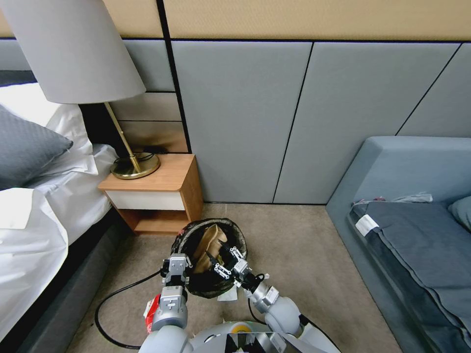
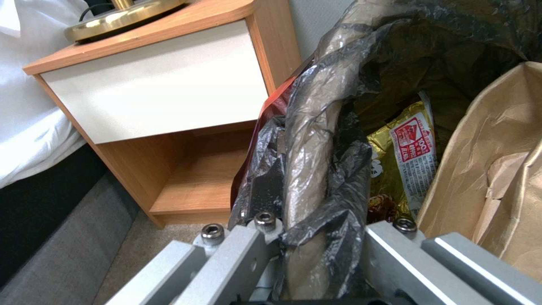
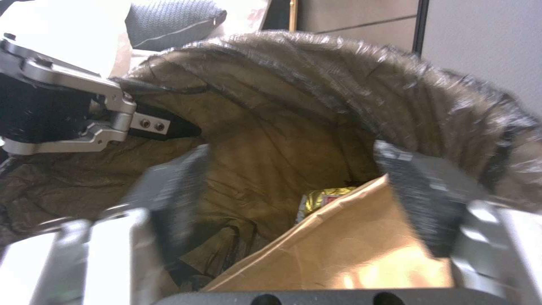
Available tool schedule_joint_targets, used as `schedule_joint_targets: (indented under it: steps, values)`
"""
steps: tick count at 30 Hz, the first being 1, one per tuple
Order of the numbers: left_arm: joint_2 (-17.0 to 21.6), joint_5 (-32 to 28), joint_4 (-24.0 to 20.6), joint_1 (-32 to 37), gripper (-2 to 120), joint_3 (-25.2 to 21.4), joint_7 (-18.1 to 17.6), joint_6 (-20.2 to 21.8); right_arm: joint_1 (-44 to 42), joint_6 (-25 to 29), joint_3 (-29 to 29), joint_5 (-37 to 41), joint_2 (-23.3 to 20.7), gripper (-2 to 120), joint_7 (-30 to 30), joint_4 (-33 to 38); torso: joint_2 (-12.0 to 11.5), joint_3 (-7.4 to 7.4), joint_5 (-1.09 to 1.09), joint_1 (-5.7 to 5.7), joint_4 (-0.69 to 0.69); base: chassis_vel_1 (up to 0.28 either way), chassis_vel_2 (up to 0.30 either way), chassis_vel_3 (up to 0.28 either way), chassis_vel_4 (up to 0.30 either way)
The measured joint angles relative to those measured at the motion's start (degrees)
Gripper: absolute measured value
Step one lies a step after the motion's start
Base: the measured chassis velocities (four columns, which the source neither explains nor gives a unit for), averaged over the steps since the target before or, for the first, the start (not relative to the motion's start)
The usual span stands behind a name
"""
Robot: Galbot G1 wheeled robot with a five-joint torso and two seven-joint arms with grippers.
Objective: Pick up the trash bin, then pick up the garbage from the floor and place it into the trash bin.
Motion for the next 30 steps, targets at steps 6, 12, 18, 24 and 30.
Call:
schedule_joint_targets:
  steps: [6,12,18,24,30]
  values:
    - [0.08,-0.08,0.0,-0.11,1,-0.01,0.0,0.09,-1.0,0.28,0.67,-0.36,-0.6,104,-0.33,2.05,0.0,0.0,0.0,0.0,0.0,0.0,0.0,0.0,0.0]
    - [0.16,-0.19,0.0,-0.09,1,-0.19,0.0,0.13,-2.79,2.01,3.11,-1.64,-0.77,113,-0.94,7.25,0.0,0.0,0.0,0.0,0.0,0.0,0.0,0.0,0.0]
    - [0.1,-0.23,0.0,-0.01,1,-0.28,-0.03,0.14,-6.0,3.46,7.02,-2.39,0.36,114,0.9,15.29,0.0,0.0,0.0,0.0,0.0,0.0,0.0,0.0,0.0]
    - [0.03,-0.25,-0.35,0.5,1,-0.63,-0.12,0.14,-9.51,3.04,12.88,-2.96,3.61,109,7.32,21.15,0.0,0.0,0.0,0.0,-0.01,0.0,0.0,0.0,0.0]
    - [0.01,-0.55,-0.68,0.9,1,-0.66,-0.66,0.14,-10.8,3.27,20.05,-2.32,5.07,100,10.68,21.25,0.0,0.0,0.0,0.0,0.0,0.0,0.0,0.0,0.0]
